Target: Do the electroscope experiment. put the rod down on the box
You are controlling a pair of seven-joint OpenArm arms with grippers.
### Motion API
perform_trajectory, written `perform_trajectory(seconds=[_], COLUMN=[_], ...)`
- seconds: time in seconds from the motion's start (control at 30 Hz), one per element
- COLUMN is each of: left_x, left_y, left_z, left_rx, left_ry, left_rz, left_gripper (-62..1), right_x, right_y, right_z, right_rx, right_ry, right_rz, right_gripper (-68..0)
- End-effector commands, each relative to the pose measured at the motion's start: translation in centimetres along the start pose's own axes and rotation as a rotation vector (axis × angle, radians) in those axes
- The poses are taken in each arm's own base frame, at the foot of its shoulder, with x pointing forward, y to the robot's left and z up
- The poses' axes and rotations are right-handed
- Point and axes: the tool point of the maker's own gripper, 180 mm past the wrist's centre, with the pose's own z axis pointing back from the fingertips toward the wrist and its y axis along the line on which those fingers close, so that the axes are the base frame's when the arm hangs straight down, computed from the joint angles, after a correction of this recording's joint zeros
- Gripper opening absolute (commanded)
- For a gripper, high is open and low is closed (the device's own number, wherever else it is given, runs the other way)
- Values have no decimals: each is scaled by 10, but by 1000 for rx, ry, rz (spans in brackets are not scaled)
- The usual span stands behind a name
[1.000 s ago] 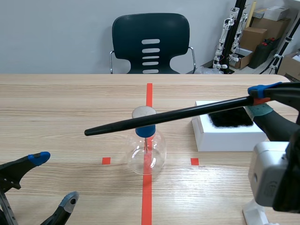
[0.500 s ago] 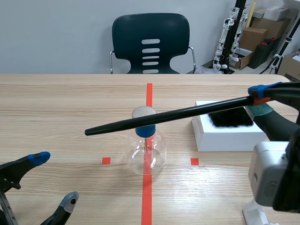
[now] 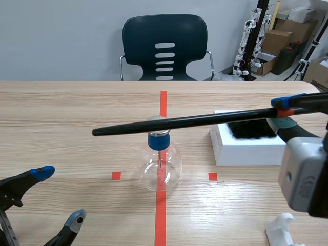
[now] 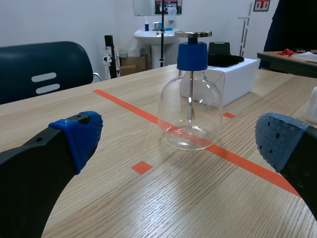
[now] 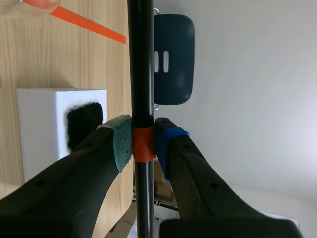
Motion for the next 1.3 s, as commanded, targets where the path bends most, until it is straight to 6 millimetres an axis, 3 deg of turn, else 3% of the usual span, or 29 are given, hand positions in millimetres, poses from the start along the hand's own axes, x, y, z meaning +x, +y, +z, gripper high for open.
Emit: perform_trajectory(seconds=[0.0, 0.2, 0.67, 1.0, 1.17, 1.27], left_x=[4, 4, 4, 4, 5, 5], left_y=[0, 0, 0, 0, 0, 0], left_z=[-1, -1, -1, -1, -1, -1], left_rx=[6, 6, 6, 6, 6, 6], left_ry=[-25, -25, -26, -27, -28, -28], left_rz=[0, 0, 0, 0, 0, 0], left_gripper=[14, 14, 14, 14, 14, 14], right_x=[-2, -6, -11, -10, -19, -28], right_y=[-3, 9, 67, 89, 94, 106], right_z=[-1, -3, 16, 27, 22, 22], right_rx=[6, 129, 530, 668, 651, 681], right_ry=[-3, -20, 35, 47, 95, 133], right_rz=[12, -40, -220, -253, -300, -323], right_gripper=[-664, -664, -664, -664, -664, -664])
